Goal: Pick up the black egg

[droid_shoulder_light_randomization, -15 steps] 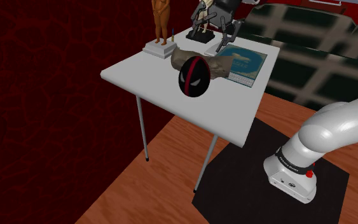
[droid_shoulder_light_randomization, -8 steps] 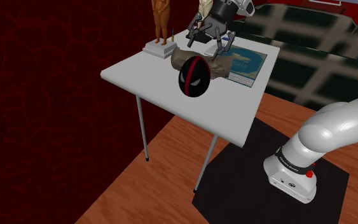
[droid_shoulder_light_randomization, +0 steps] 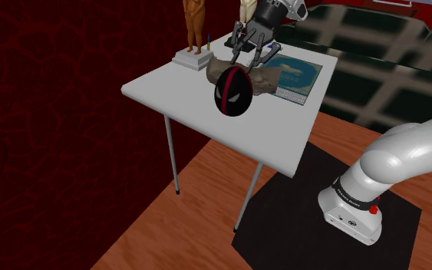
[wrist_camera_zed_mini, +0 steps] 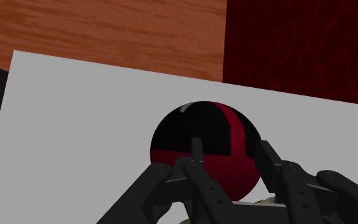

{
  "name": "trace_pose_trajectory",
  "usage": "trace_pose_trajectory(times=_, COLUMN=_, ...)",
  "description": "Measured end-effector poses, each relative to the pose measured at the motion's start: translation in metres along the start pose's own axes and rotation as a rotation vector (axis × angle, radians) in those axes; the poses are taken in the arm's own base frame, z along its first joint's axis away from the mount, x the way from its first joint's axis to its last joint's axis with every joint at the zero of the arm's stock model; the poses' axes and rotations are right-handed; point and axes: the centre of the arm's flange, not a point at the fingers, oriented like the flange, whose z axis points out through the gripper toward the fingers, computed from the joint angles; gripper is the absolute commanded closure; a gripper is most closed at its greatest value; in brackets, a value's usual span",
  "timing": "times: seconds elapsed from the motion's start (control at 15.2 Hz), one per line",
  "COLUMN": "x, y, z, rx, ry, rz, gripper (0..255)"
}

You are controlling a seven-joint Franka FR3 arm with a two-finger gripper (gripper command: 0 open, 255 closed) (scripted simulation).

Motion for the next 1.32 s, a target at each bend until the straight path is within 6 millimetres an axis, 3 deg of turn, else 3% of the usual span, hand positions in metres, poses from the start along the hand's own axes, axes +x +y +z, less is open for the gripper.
trace_pose_trajectory(times=0.53, x=-0.004, y=-0.004, z=-0.008, rx=-0.011, ry=-0.001, rz=0.005, gripper=255)
trace_pose_trajectory(times=1.32, x=-0.03, y=-0.019, z=-0.06, rx=-0.013, ry=-0.001, rz=0.005, gripper=255)
